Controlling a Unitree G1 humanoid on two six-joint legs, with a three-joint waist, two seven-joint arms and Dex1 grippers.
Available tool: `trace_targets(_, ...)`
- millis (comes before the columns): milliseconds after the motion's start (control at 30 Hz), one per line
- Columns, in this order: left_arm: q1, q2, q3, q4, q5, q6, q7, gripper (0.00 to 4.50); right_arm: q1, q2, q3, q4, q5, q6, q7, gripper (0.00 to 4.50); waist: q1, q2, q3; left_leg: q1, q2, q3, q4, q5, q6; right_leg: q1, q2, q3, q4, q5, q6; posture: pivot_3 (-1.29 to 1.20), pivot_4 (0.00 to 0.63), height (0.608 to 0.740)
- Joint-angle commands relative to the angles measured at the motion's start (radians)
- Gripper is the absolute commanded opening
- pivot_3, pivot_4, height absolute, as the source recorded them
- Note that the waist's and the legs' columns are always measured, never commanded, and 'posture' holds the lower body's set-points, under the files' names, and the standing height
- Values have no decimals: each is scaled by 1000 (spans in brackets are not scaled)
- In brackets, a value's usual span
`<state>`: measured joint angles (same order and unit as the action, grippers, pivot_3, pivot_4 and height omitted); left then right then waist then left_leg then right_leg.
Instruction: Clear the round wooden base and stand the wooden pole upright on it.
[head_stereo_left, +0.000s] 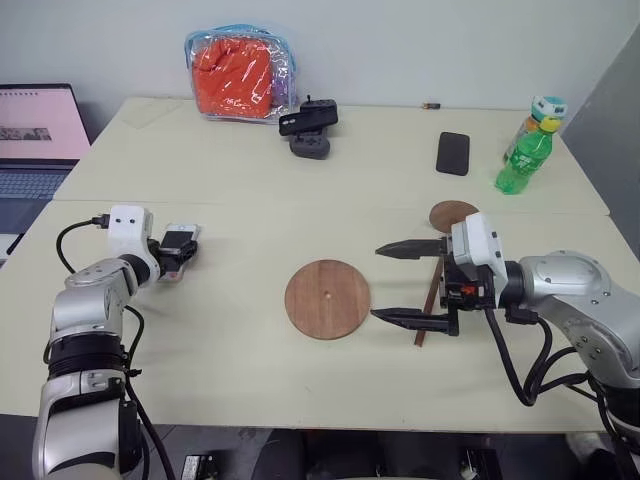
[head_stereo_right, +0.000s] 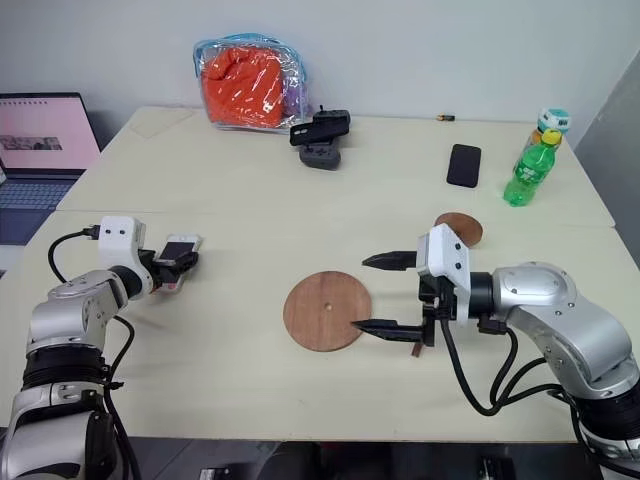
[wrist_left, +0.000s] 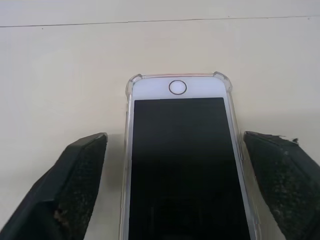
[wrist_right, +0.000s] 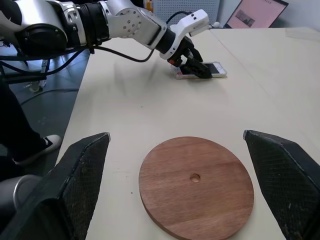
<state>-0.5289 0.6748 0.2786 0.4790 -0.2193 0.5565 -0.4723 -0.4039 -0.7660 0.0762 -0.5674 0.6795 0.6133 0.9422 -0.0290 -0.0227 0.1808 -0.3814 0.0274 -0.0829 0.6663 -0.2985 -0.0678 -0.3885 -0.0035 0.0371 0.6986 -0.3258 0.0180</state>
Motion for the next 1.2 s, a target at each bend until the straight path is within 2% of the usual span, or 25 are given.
trace_targets(33, 27, 30, 13, -85, 2, -31, -8, 4483, 8, -9, -28, -33, 4, -7, 2, 4500, 0, 0, 0, 0, 0, 0, 0, -1, 2, 0, 0, 0, 0, 0, 0, 0, 150, 740)
trace_targets(167, 99, 26, 59, -255, -56, -39, -40, 4483, 27, -21, -51, -45, 14, -6, 3, 4500, 0, 0, 0, 0, 0, -1, 0, -1, 2, 0, 0, 0, 0, 0, 0, 0, 150, 740)
trace_targets(367, 265, 53, 5, -607, -197, 80, -223, 4483, 79, -54, -122, -49, 28, -6, 8, 4500, 1, 0, 0, 0, 0, -1, 0, -1, 2, 0, -1, 1, 0, 0, 0, 0, 150, 740)
trace_targets(533, 477, 207, -116, -845, -208, 35, -463, 4483, 160, -102, -206, -55, 23, -7, 5, 4500, 1, 1, 0, 2, 0, 1, -2, -2, 3, 1, -1, 3, -1, 0, 0, 0, 150, 740)
trace_targets(600, 545, 281, -105, -856, -209, -17, -568, 4483, 187, -111, -238, -63, 28, 5, -15, 4500, -1, 1, 0, 2, 1, 2, -2, -2, 3, 1, 0, 3, -1, 0, 0, 0, 150, 740)
trace_targets(667, 563, 311, -88, -866, -219, -46, -610, 4483, 229, -126, -279, -58, 23, -1, -8, 4500, 0, 1, 0, 3, 1, 2, -2, -2, 3, 1, 1, 3, 0, 0, 0, 0, 150, 740)
trace_targets(833, 505, 334, -59, -830, -259, -89, -678, 4483, 283, -139, -336, -48, 20, 2, -20, 4500, 6, 2, 1, 3, 0, 2, -2, -2, 3, 2, 1, 2, 1, 0, 0, 0, 150, 740)
trace_targets(900, 441, 321, -54, -788, -269, -116, -683, 4483, 291, -131, -361, -28, 33, 13, -35, 4500, 6, 2, 1, 3, -1, 2, -2, -2, 4, 2, 1, 2, 0, 0, 0, 0, 150, 740)
trace_targets(967, 309, 284, -56, -719, -314, -90, -666, 4483, 290, -123, -367, -11, 35, 37, -67, 4500, 6, 2, 1, 3, -1, 3, -1, -2, 4, 2, 2, 2, 0, 0, 0, 0, 150, 740)
trace_targets(1100, 131, 230, -121, -719, -381, -17, -679, 4483, 278, -148, -365, 20, 11, 115, -129, 4500, 5, 1, 1, 2, -1, 2, -1, -2, 4, 2, 4, 1, 0, 0, 0, 0, 150, 740)
trace_targets(1200, 56, 214, -181, -742, -388, 0, -712, 4483, 258, -169, -353, 25, 5, 200, -189, 4500, 0, 1, 1, 1, -1, 4, -1, -2, 4, 2, 5, 3, -1, 0, 0, 0, 150, 740)
